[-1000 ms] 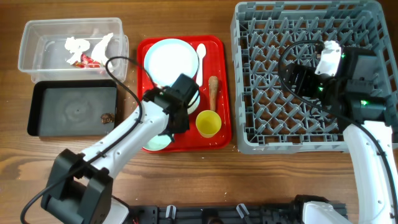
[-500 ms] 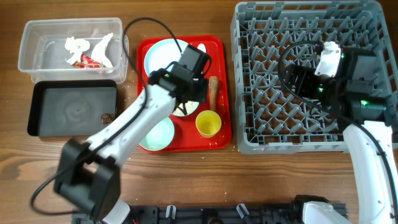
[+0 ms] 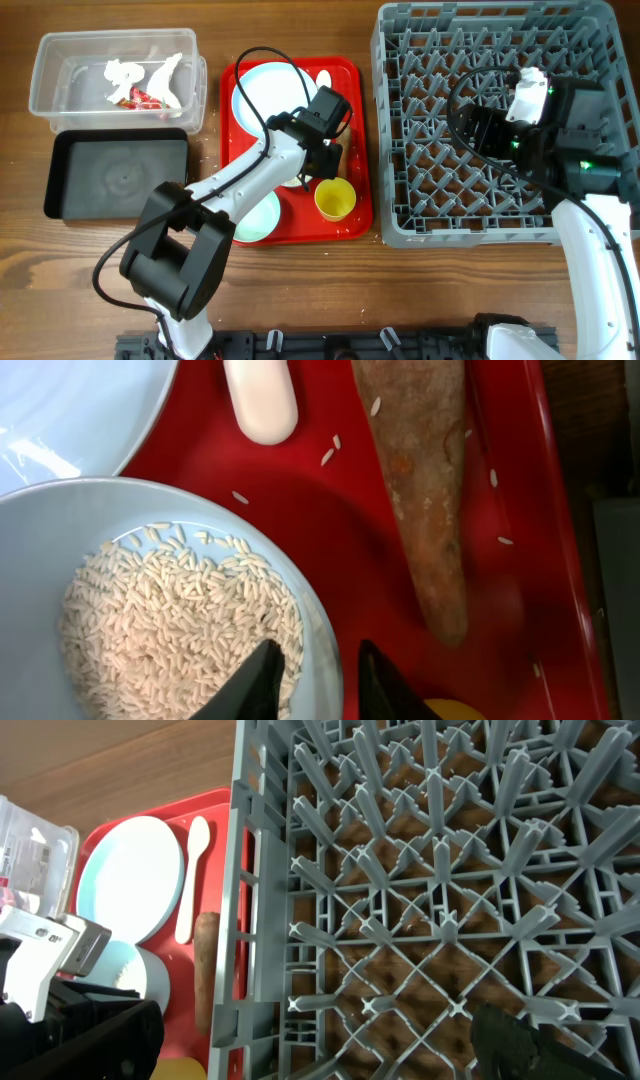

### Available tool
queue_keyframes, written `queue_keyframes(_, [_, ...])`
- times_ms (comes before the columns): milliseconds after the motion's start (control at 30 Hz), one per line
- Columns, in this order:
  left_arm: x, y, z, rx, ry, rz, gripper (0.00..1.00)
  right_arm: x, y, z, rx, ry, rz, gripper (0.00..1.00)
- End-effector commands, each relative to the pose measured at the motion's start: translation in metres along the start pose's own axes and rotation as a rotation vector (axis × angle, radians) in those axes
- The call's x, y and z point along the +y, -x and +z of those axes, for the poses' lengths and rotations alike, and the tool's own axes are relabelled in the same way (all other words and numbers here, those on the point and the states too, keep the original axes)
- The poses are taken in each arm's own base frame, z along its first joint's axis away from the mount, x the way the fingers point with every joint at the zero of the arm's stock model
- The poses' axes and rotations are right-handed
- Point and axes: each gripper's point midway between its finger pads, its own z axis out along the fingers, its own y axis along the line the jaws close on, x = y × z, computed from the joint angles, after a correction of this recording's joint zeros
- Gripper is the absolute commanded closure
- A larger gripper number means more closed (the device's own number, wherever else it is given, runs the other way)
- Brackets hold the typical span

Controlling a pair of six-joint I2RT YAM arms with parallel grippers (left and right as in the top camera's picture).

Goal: Sort waste into correct bins and load items into the dishwasher rack

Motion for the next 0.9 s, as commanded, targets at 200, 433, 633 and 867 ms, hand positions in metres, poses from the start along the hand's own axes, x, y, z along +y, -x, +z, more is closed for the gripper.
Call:
queue_keyframes(200, [0.003, -0.019, 0.012, 0.052, 0.004, 0.007, 0.88, -0.001, 0.007, 0.000, -0.010, -0.009, 0.009, 0.00])
queue_keyframes(433, [0.003, -0.023, 0.022, 0.074, 0.011, 0.009, 0.90, -0.001, 0.006, 0.000, -0.008, -0.009, 0.010, 0.00])
queue_keyframes(633, [0.003, -0.023, 0.022, 0.074, 0.011, 0.009, 0.95, -0.001, 0.006, 0.000, -0.007, -0.009, 0.010, 0.00])
queue_keyframes(867, [0.002, -0.015, 0.010, 0.046, 0.004, -0.028, 0.96, -0.001, 0.006, 0.000, -0.007, -0.009, 0.010, 0.00])
